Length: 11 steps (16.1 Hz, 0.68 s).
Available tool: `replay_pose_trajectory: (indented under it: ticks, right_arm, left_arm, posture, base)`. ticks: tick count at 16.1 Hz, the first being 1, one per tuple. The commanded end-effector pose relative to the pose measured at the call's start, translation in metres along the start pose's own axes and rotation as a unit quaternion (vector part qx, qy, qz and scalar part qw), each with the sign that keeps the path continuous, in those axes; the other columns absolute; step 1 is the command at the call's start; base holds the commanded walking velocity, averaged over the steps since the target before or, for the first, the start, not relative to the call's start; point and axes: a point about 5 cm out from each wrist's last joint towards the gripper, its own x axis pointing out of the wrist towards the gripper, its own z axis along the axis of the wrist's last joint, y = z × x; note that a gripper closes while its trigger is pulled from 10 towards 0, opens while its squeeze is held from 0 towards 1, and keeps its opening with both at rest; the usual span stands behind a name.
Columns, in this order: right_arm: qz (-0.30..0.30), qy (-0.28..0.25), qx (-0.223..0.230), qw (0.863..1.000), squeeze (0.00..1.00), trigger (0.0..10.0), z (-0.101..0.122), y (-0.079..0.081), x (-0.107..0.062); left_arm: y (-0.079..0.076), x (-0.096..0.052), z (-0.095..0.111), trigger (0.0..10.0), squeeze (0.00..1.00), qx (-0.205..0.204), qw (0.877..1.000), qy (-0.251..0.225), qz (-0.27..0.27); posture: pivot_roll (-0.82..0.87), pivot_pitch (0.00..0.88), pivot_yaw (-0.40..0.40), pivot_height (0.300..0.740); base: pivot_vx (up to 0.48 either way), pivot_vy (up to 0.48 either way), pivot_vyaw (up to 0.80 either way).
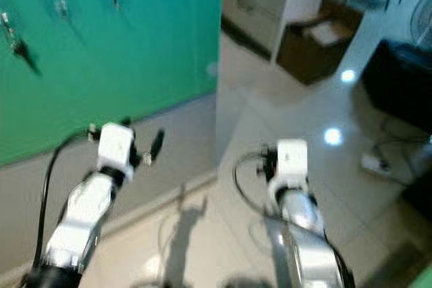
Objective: Hang keys on a hook
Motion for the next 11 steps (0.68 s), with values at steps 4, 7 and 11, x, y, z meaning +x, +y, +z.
replay_pose_trajectory:
  ticks: [4, 7, 11]
  right_arm:
    - [0.003, 0.009, -0.007, 1.000, 0.00, 10.0, -0.0026, -0.0016, -0.0008]
    - [0.003, 0.006, -0.006, 1.000, 0.00, 10.0, 0.0006, 0.0022, 0.0038]
    - [0.000, -0.004, 0.005, 1.000, 0.00, 10.0, 0.0063, 0.0005, 0.0081]
  left_arm:
    - [-0.0033, -0.0051, 0.0047, 10.0, 0.00, 0.002, 1.000, -0.001, 0.001]
    - [0.0024, -0.0057, 0.0073, 10.0, 0.00, -0.001, 1.000, -0.002, 0.012]
    - [0.0049, -0.0060, 0.0095, 10.0, 0.00, 0.005, 1.000, 0.001, 0.014]
  posture:
    - [-0.13, 0.086, -0.006, 0.740]
    - [-0.13, 0.094, -0.011, 0.740]
    - [-0.13, 0.097, -0.003, 0.740]
  base:
    - [0.000, 0.000, -0.80]
    - [0.000, 0.000, -0.80]
    - [0.000, 0.000, 0.00]
